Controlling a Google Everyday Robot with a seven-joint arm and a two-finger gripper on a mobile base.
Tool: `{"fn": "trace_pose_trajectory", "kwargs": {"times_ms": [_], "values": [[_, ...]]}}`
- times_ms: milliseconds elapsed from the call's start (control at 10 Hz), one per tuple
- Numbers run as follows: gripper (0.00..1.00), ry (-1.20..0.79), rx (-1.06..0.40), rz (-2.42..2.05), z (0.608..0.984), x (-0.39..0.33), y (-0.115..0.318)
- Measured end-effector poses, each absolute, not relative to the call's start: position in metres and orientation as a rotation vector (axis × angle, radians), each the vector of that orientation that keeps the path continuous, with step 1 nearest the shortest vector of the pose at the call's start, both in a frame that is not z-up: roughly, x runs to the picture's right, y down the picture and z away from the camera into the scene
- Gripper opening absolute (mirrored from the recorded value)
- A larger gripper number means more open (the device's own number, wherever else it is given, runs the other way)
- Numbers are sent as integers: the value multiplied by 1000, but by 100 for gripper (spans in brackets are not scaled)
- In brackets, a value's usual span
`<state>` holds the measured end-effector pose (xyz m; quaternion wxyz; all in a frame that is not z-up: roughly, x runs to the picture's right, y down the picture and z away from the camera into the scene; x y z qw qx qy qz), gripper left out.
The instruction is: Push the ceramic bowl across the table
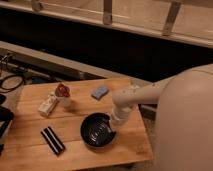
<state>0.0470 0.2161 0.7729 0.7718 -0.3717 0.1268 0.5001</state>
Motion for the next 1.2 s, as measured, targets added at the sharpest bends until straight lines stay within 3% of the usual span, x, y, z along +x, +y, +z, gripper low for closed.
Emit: {"fn": "trace_pose_trajectory", "kwargs": {"times_ms": [600,800,1200], "values": [[0,245,-636,1203,764,93,187],[0,248,-637,1238,767,101,185],[0,295,-712,1296,810,113,217]]}}
